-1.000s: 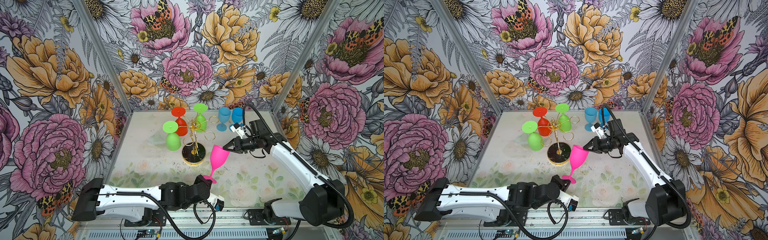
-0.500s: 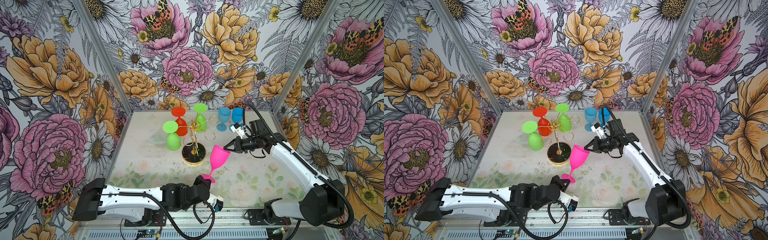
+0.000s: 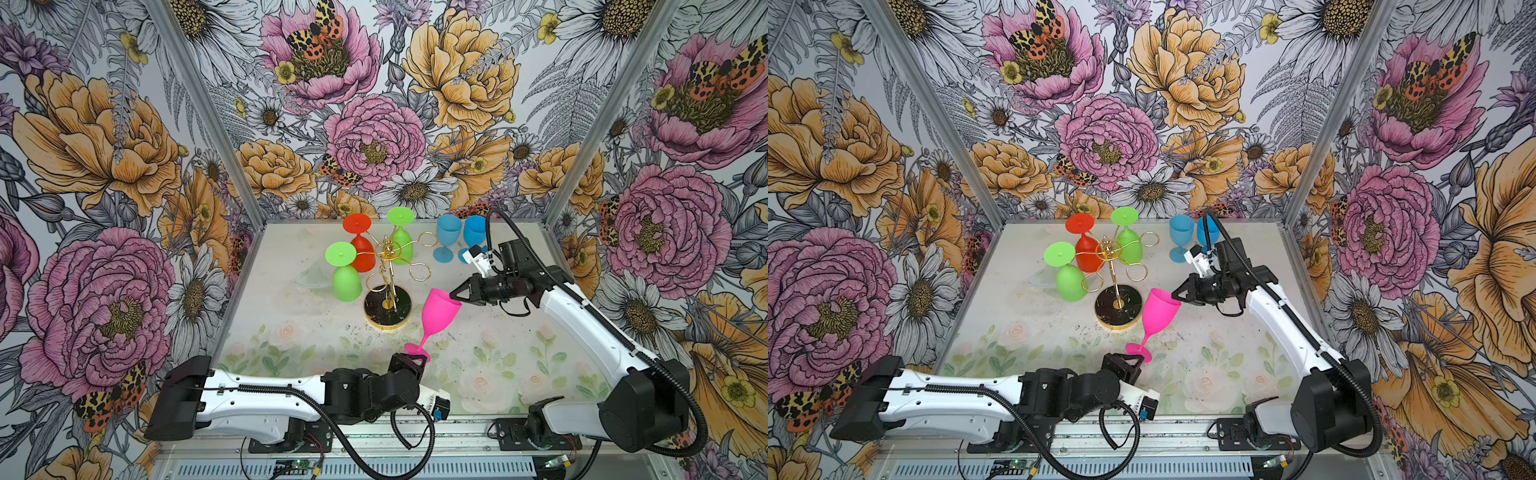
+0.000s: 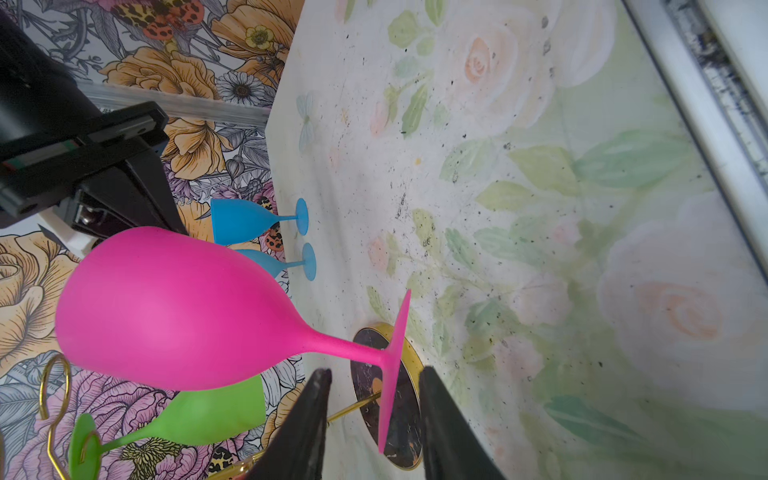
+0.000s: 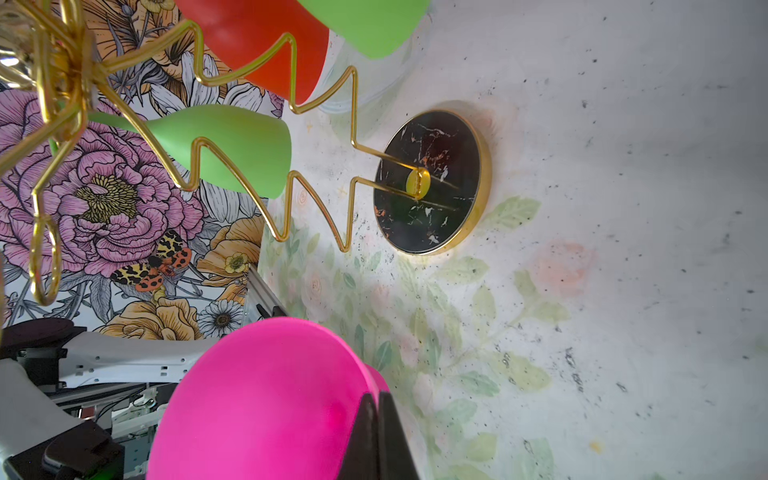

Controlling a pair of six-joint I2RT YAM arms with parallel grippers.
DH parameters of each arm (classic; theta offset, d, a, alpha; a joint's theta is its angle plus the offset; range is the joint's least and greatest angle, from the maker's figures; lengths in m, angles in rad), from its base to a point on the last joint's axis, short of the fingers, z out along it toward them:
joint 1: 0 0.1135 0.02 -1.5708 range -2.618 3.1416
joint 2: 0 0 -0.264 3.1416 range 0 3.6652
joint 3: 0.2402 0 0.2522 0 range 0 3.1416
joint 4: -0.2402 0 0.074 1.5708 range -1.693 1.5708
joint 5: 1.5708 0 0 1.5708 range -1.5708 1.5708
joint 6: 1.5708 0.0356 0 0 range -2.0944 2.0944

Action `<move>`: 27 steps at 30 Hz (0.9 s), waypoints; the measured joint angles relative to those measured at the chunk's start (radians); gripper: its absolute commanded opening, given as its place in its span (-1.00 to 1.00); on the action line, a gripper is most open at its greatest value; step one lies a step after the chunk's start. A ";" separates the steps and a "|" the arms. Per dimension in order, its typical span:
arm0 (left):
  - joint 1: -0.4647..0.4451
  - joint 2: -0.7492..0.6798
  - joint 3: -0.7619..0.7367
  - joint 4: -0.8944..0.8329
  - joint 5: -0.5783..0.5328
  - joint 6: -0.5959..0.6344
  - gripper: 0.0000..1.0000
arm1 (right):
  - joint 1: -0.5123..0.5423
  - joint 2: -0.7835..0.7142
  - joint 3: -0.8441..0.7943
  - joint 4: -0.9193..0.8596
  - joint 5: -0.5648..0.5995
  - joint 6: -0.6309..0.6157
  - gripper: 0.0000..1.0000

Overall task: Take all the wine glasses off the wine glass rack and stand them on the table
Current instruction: 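Open and withdraw the left gripper while the right holds the pink glass, then carry the pink glass with right gripper toward the light blue glasses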

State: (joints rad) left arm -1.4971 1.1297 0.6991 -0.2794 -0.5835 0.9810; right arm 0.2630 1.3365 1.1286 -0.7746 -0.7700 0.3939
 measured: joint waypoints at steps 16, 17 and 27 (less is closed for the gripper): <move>0.023 -0.169 -0.056 0.148 0.006 -0.433 0.49 | 0.000 -0.066 0.048 0.000 0.342 -0.057 -1.00; 0.026 -0.181 -0.059 0.150 0.006 -0.460 0.53 | 0.000 -0.066 0.051 0.000 0.361 -0.061 -1.00; 0.148 -0.327 -0.066 0.101 -0.010 -0.801 0.66 | 0.006 -0.064 0.067 0.005 0.550 -0.082 -1.00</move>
State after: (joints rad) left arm -1.3495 0.8032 0.6327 -0.1780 -0.5938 0.1802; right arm 0.2695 1.2728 1.1954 -0.7700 -0.2199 0.3119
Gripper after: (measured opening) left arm 0.827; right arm 0.047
